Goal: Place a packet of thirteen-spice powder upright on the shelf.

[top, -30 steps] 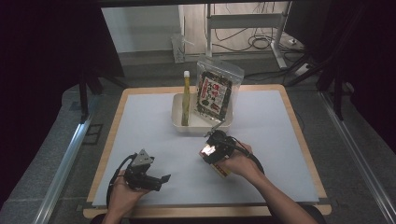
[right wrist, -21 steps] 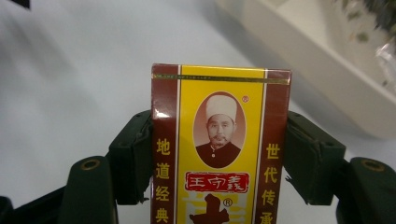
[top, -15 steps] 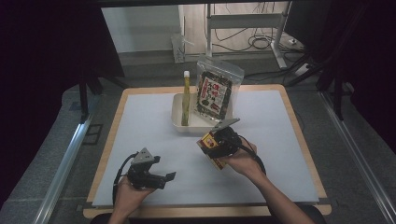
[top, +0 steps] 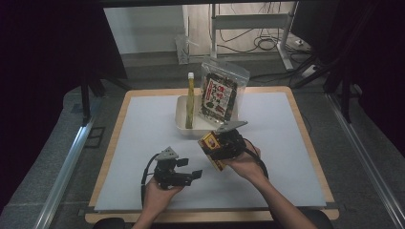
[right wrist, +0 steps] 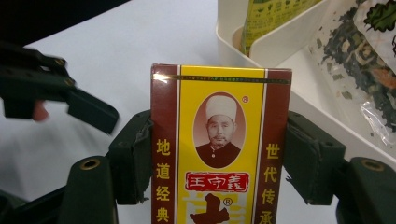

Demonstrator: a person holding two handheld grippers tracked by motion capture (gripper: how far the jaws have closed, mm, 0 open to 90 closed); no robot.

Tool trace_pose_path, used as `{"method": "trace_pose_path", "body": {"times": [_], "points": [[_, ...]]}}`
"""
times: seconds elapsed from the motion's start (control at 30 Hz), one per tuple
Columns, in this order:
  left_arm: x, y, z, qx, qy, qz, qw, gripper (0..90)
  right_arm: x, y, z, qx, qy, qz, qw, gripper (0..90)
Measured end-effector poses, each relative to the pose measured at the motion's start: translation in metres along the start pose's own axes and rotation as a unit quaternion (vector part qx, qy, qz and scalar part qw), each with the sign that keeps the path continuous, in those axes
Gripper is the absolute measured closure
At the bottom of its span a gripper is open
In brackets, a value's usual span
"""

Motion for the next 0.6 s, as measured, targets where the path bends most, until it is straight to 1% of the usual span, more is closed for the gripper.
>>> {"method": "trace_pose_path", "body": {"times": [0.07,0.13,0.27,0.3,0.43,0.6], "points": [[0.000,0.006,-0.002,-0.003,-0.009,-0.003,0.9999,24.8,0.002,0.000,0.001,-0.001,0.002,-0.005,1.0000,32.5],[0.000,0.011,-0.004,-0.008,-0.023,-0.006,0.9997,28.3,0.004,0.001,0.001,-0.001,0.003,-0.010,0.9999,32.5],[0.002,0.020,-0.005,-0.013,-0.032,-0.013,0.9993,32.6,0.008,0.001,0.002,0.000,0.007,-0.016,0.9998,32.6],[0.004,0.023,-0.007,-0.017,-0.036,-0.018,0.9990,33.0,0.009,0.001,0.003,0.000,0.006,-0.018,0.9998,32.6],[0.009,0.031,-0.011,-0.024,-0.037,-0.023,0.9987,36.0,0.010,0.001,0.004,0.001,0.005,-0.020,0.9998,32.6],[0.013,0.040,-0.015,-0.025,-0.039,-0.024,0.9987,40.9,0.011,0.002,0.004,0.000,0.007,-0.021,0.9998,32.5]]}}
Point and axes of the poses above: each handheld gripper's, and its own axes: y roughly forward along the jaws, x roughly out of its top, z roughly to its left, the point moved 9 cm from there along y, roughly forward along the jaws, and after that the axes turned 14 degrees about -z, right-handed, at the moved point
